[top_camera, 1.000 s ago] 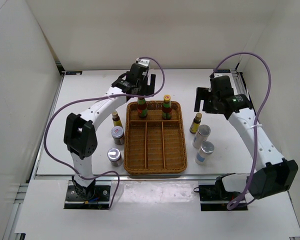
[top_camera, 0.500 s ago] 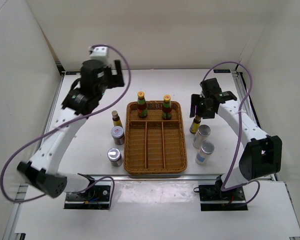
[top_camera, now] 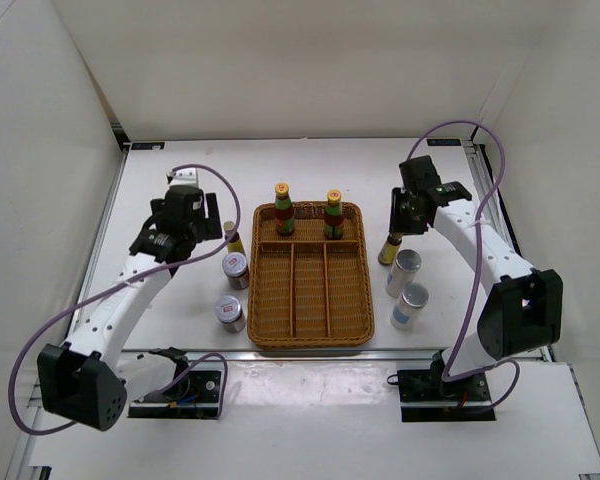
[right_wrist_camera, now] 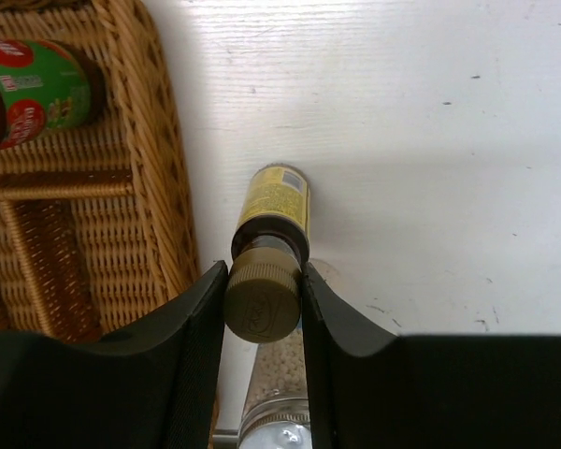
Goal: Organize the condiment bottles
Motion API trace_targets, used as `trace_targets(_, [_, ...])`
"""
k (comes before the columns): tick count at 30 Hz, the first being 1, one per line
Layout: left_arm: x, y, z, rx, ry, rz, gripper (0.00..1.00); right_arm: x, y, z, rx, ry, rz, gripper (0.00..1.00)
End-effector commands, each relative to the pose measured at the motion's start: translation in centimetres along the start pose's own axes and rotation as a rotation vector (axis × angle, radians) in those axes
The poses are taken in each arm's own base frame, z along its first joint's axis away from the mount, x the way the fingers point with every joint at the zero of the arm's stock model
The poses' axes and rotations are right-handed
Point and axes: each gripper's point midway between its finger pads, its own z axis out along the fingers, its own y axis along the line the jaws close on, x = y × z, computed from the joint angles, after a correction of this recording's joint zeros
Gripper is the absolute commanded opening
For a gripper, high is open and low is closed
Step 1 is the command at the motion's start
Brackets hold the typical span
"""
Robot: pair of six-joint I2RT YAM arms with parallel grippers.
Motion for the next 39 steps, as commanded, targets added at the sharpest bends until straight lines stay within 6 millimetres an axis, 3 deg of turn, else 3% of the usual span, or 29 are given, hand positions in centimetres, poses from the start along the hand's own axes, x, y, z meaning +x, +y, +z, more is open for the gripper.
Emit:
trace_targets(1, [-2.0, 1.1, -1.7, -0.013, -0.128, -0.071, 0.99, -2.6, -0.1, -2.5, 0.056, -0.11, -0.02, 0.14])
trace_targets(7, [-1.5, 1.5, -1.6, -0.029, -0.146, -0.087, 0.99, -5.8, 2.2, -9.0, 0.017, -0.299, -0.081, 0.0])
trace_targets(10, [-1.5, 1.3, -1.3, -0.029, -0.145, -0.087, 0.99, -6.6, 4.0, -11.4, -0.034, -0.354, -0.13, 0.0])
trace_targets(15, [-1.7, 0.6, -1.1, 0.005, -0.147, -0.089, 0.99, -5.6, 6.6, -12.6, -0.099, -0.355, -0.178, 0.0])
trace_targets(23, [-1.8, -0.7, -1.1, 0.067, -0.155, -0.078, 0.99, -2.3, 10.6, -9.7, -0.186, -0.291, -0.228, 0.0])
trace_targets(29, [-1.5, -1.6, -1.1, 0.107, -0.149, -0.062, 0.99, -0.5, 12.0, -7.6, -0.201, -0.224, -0.238, 0.0])
trace_targets(34, [-1.3, -2.9, -1.0, 0.17, -0.148, -0.037, 0.99, 1.5, 12.2, -4.5, -0.174, -0.151, -0.235, 0.0])
trace_targets(38, [-0.7, -4.4, -0.7, 0.214, -0.136, 0.004, 0.99, 2.4, 12.1, -3.2, -0.171, -0.138, -0.207, 0.1])
trace_targets(39, [-0.7, -4.9, -0.6, 0.235, -0.133, 0.006, 0.99, 3.0, 11.9, -2.6, -0.16, -0.118, -0.212, 0.17])
